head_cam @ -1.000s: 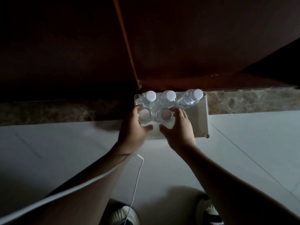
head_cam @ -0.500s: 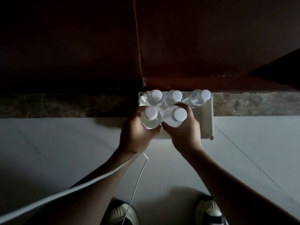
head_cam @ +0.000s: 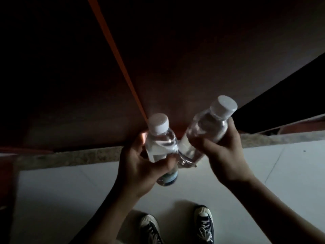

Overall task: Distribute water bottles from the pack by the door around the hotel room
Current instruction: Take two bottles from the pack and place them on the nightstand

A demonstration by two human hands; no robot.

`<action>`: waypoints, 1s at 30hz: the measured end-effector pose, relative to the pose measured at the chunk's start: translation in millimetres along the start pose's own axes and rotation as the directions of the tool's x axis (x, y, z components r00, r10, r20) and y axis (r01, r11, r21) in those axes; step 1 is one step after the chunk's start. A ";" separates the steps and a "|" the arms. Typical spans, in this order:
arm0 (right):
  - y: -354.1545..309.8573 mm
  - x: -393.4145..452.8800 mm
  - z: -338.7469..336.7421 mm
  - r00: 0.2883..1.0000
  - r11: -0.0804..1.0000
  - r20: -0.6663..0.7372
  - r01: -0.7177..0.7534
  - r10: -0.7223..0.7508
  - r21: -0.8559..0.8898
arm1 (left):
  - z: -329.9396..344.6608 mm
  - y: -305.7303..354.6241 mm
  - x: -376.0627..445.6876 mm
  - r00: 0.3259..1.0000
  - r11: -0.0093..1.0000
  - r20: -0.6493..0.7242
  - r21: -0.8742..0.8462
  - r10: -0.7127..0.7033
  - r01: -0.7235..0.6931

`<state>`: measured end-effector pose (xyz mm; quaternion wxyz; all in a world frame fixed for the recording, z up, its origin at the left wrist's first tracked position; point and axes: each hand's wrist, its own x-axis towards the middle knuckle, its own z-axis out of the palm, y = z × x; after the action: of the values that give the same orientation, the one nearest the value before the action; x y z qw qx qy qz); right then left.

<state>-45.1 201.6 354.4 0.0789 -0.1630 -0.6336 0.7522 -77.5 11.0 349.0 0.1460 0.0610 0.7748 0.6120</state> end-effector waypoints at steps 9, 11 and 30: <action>-306.8 -62.7 25.4 0.966 0.975 0.136 0.214 -0.221 0.064 | -25.9 310.7 -50.9 0.954 0.937 -0.032 -0.182 0.298 -0.298; -357.6 -81.7 31.4 0.949 0.958 0.132 0.281 -0.286 0.057 | -30.2 359.6 -68.0 0.928 0.903 -0.068 -0.214 0.366 -0.371; -557.1 -268.6 -31.8 0.773 0.850 -0.363 0.510 -0.520 -0.132 | 45.2 575.3 -188.8 0.721 0.769 0.328 -0.465 0.611 -0.439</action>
<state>167.9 246.7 934.1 0.4024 -0.1292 -0.6353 0.6463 67.1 141.5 924.1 0.1513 0.3981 0.5423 0.7242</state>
